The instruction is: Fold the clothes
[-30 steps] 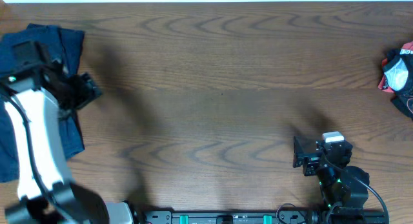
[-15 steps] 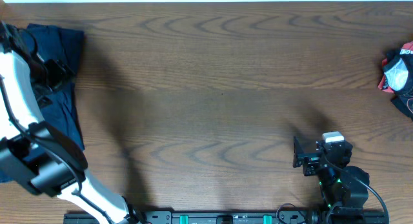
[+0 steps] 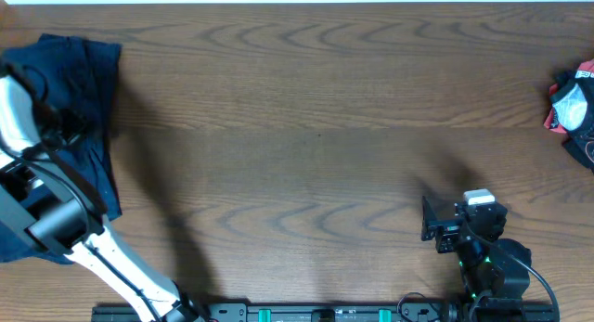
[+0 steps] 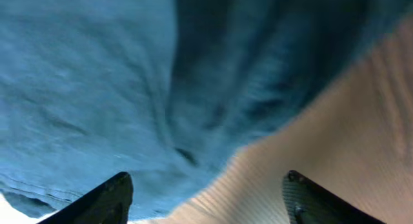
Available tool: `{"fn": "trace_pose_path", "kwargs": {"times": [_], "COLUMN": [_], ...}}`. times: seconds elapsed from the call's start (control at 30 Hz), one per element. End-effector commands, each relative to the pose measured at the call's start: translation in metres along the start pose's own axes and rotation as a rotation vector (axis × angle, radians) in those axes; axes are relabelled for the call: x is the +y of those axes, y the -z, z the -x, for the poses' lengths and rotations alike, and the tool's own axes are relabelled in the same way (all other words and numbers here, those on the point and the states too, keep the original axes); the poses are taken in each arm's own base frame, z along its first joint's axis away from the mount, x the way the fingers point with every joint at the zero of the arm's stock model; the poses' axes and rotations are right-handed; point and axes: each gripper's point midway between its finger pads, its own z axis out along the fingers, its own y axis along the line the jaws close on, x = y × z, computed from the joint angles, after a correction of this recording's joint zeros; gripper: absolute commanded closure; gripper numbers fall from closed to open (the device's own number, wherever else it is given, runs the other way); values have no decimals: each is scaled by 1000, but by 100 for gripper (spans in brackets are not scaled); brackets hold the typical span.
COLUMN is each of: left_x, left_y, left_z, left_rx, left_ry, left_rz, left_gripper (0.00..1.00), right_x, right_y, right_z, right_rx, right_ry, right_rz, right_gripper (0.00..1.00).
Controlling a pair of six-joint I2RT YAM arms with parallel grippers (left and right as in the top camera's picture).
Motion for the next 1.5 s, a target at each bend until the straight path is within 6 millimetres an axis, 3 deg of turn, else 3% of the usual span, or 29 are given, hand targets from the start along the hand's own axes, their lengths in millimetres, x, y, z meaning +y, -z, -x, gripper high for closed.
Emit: {"fn": "trace_pose_path", "kwargs": {"times": [0.0,0.4,0.67,0.83,0.93,1.03,1.13,1.17,1.47], "left_x": [7,-20,-13,-13,-12,-11,-12,-12,-15], "left_y": [0,-8,-12,-34,-51,-62,-63,-63,-47], "left_z": [6,3,6,2,-4,-6,-5,-5,-8], "left_rx": [0,9,7,69,125,153,151,149,130], "left_ry": [28,-29,-20,-20,-20,-17,-11,3,19], "left_rz": [-35,-61,-39,-23,-8,-1,-1,-1,-3], "left_gripper": [25,26,27,30,36,58,89,94,92], "right_x": [-3,-3,-2,-2,-2,-2,-2,-2,-2], "right_y": [0,0,0,0,0,0,0,0,0], "right_z": [-1,-1,-1,-1,-1,-1,-1,-1,-1], "right_rx": [0,0,-1,-1,-1,-1,-1,-1,-1], "right_ry": [-14,-14,-13,-13,-13,-13,-13,-13,-13], "right_rz": [-13,-13,-10,-10,-10,-10,-10,-10,-10], "right_gripper": [1,1,1,1,1,1,1,1,1]}}
